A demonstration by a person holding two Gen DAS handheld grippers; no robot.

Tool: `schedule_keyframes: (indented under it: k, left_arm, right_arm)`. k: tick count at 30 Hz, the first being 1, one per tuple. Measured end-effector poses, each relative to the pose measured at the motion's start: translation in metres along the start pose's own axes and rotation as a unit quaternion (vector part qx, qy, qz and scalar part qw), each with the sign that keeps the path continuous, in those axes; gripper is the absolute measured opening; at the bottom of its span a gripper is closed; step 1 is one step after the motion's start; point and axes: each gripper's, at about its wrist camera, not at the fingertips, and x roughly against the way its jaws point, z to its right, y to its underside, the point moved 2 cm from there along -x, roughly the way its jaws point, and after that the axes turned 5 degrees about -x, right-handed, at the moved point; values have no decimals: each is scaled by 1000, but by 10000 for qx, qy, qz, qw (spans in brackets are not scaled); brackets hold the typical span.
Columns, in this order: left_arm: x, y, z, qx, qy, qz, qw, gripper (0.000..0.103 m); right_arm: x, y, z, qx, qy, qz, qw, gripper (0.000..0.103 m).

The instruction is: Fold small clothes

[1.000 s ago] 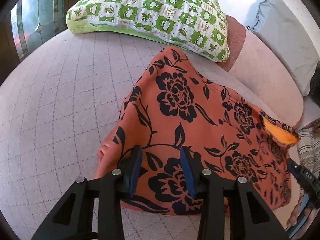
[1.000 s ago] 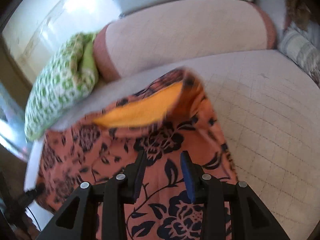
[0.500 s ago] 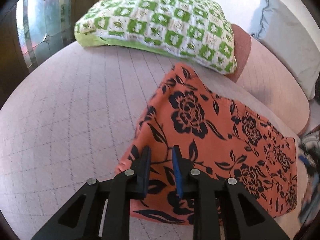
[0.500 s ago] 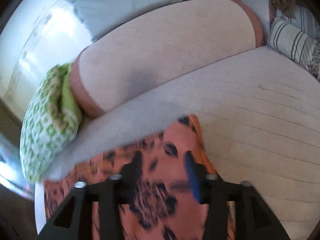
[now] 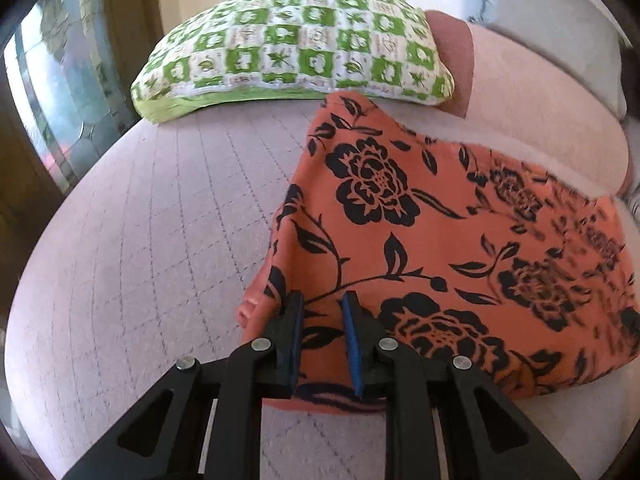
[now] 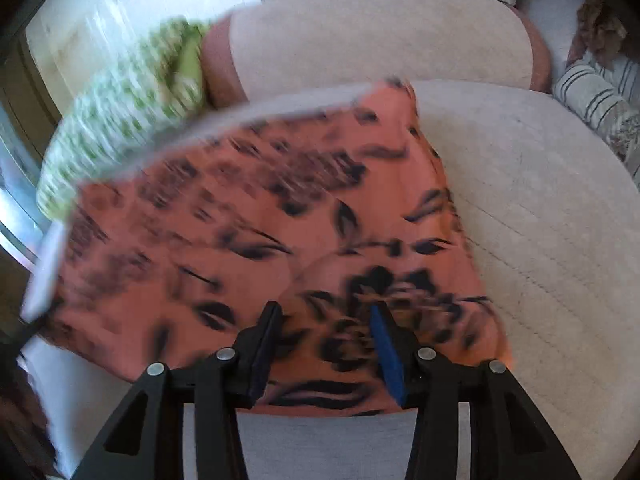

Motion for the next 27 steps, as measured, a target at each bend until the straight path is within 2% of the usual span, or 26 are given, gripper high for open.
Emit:
schedule_keyframes:
  k: [2, 4, 5, 6, 8, 11, 13, 15, 18, 22, 27]
  left_arm:
    - [15, -4, -4, 122, -73, 159, 9998, 22]
    - [23, -11, 0, 115, -241, 303, 9992, 33]
    - [25, -13, 3, 100, -272, 316, 9991, 49]
    - [25, -15, 5, 93, -241, 319, 9992, 57]
    - [29, -14, 20, -72, 56, 324, 9994, 57]
    - [26, -7, 42, -517, 321, 194, 9980, 72]
    - [17, 0, 50, -680, 484, -55, 9965, 72]
    - [1, 6, 52, -722, 422, -346, 9959, 72]
    - [-7, 7, 54, -792, 310, -308, 9959, 75]
    - [-2, 12, 56, -781, 258, -236, 9963, 75]
    - [10, 27, 54, -743, 250, -40, 9969, 75]
  right_arm:
    - [15, -2, -13, 72, -392, 289, 9988, 49]
    - [22, -4, -28, 188, -579, 504, 9969, 49]
    - [23, -4, -36, 189, -754, 522, 9956, 49]
    - [21, -5, -44, 169, -965, 461, 9941, 49]
    - [14, -4, -60, 167, -1128, 328, 9929, 49]
    - [-2, 3, -78, 282, -1131, 54, 9932, 49]
    - [-19, 15, -83, 333, -1039, -318, 9935, 49]
    - [-39, 28, -81, 500, -799, -656, 9934, 49]
    - [-36, 34, -85, 962, -717, -460, 9917, 48]
    - [-34, 35, -79, 803, -858, -430, 9921, 48]
    - [-26, 41, -76, 878, -791, -337, 9924, 49]
